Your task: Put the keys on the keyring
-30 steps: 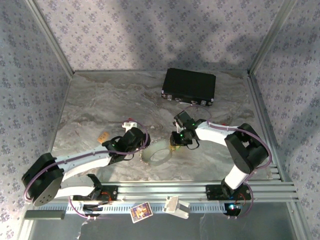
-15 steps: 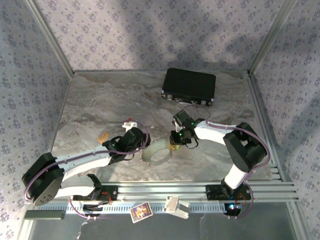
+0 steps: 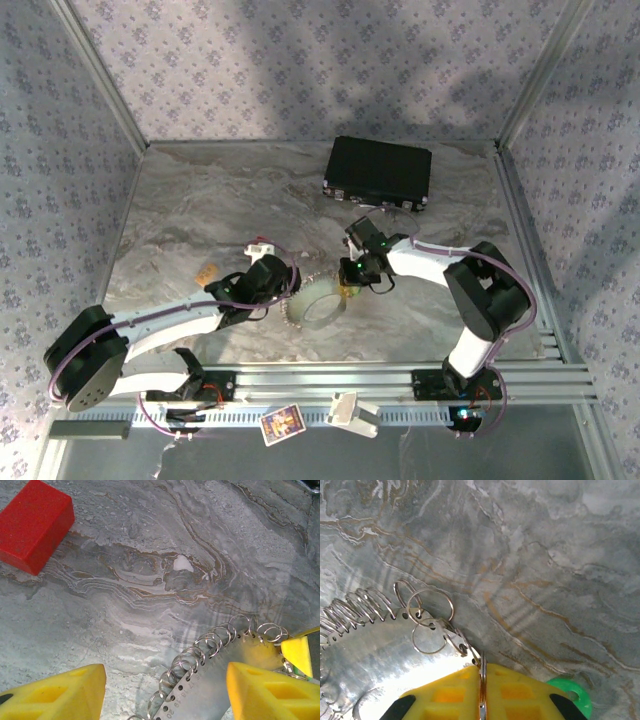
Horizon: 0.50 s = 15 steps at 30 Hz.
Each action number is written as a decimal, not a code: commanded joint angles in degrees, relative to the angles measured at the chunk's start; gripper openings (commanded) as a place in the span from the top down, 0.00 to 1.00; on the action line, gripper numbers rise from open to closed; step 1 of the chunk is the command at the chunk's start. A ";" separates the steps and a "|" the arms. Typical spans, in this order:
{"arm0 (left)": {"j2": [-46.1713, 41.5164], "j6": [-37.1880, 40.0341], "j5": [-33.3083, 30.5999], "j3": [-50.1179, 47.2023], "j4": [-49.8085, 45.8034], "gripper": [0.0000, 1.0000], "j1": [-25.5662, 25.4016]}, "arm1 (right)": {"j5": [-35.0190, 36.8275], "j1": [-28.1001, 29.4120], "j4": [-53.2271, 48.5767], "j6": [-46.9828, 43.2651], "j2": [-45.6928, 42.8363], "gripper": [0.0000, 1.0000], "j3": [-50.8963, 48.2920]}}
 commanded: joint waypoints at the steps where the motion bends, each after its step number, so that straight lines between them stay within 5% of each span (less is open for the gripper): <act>1: -0.65 -0.82 -0.38 -0.79 0.01 0.36 0.17 | 1.26 -0.18 -0.93 -1.16 0.73 0.96 1.51; 10: -7.30 1.63 -4.36 -2.11 -2.50 0.36 0.29 | 11.37 5.02 -8.65 -12.72 -6.04 1.00 7.28; 15: -15.00 10.70 -3.33 -2.63 -4.61 0.34 3.22 | 13.70 7.46 -7.66 -19.73 -11.81 1.00 7.92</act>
